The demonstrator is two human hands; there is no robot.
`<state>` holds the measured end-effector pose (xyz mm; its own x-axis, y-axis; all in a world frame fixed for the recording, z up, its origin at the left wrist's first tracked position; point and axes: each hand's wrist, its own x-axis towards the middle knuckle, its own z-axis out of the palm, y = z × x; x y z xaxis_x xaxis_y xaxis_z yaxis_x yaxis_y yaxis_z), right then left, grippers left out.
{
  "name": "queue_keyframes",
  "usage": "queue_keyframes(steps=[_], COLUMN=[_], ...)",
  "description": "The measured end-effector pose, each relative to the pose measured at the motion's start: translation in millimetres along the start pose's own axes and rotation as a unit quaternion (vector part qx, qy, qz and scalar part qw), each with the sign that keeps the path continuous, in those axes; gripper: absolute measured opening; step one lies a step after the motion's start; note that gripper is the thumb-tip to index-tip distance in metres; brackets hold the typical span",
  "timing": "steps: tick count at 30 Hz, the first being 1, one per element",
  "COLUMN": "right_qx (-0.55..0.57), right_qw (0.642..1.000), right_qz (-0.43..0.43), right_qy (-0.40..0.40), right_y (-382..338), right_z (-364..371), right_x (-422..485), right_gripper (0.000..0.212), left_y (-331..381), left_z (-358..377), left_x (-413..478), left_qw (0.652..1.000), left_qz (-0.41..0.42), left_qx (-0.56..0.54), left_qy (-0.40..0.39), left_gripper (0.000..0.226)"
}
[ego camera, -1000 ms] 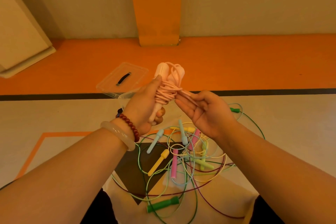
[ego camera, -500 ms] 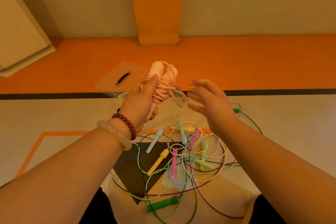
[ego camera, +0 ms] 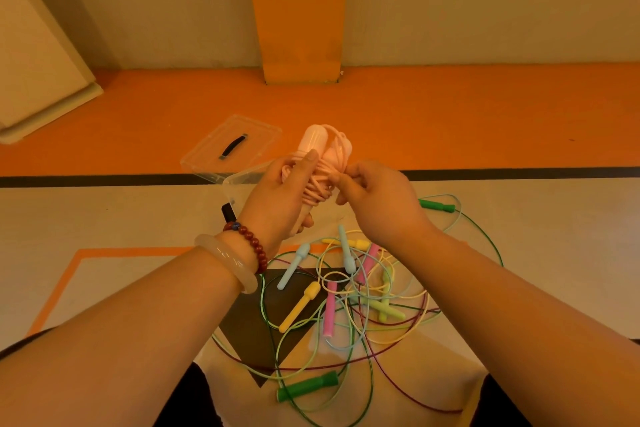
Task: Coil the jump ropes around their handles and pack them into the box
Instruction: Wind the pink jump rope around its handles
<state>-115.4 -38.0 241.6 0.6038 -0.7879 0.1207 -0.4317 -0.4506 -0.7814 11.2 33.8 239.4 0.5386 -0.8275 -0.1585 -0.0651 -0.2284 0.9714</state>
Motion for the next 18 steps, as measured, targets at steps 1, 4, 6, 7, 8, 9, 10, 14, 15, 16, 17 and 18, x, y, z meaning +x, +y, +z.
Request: queue_keyframes(steps=[1,4,6,7,8,9,10,14,15,16,17,18], right_qx=[-0.005,-0.037,-0.041,-0.032,-0.021,-0.006,0.008,0.041,0.050,0.063,0.081,0.098], right_qw=[1.000,0.999,0.999,0.999,0.999,0.999,0.999,0.998,0.998,0.997,0.996,0.994], right_qz=[-0.004,-0.007,0.009,0.014,0.015,0.015,0.014,0.001,-0.001,-0.003,-0.008,-0.011], right_qy=[0.005,0.001,0.005,0.014,0.025,0.037,0.046,0.039,0.039,0.042,0.044,0.044], right_y=[0,1,3,5,6,6,5,-2,-5,-6,-7,-7], right_z=[-2,-5,-4,-3,-3,-3,-2,-5,-6,-6,-8,-9], right_x=[0,1,1,1,1,0,-1,0,0,0,0,0], right_gripper=[0.019,0.021,0.029,0.032,0.035,0.038,0.041,0.023,0.023,0.022,0.018,0.013], left_y=[1,1,-2,-3,-3,-3,-1,0,-2,-4,-7,-7], left_z=[1,4,4,4,3,2,1,-2,-1,1,3,6], left_x=[-1,-4,-1,0,1,2,2,-1,-2,-3,-3,-3], left_qw=[1.000,0.998,0.998,0.998,0.997,0.995,0.992,0.991,0.993,0.993,0.993,0.992], left_qz=[0.001,0.007,0.025,0.036,0.049,0.064,0.076,0.091,0.097,0.104,0.111,0.118], left_qx=[-0.007,-0.048,-0.015,0.010,0.033,0.055,0.080,0.074,0.048,0.019,-0.006,-0.029], left_qy=[-0.006,-0.038,-0.050,-0.052,-0.056,-0.060,-0.065,-0.056,-0.049,-0.043,-0.037,-0.032], left_gripper=[0.024,0.034,0.052,0.058,0.059,0.052,0.038,0.022,0.028,0.031,0.029,0.025])
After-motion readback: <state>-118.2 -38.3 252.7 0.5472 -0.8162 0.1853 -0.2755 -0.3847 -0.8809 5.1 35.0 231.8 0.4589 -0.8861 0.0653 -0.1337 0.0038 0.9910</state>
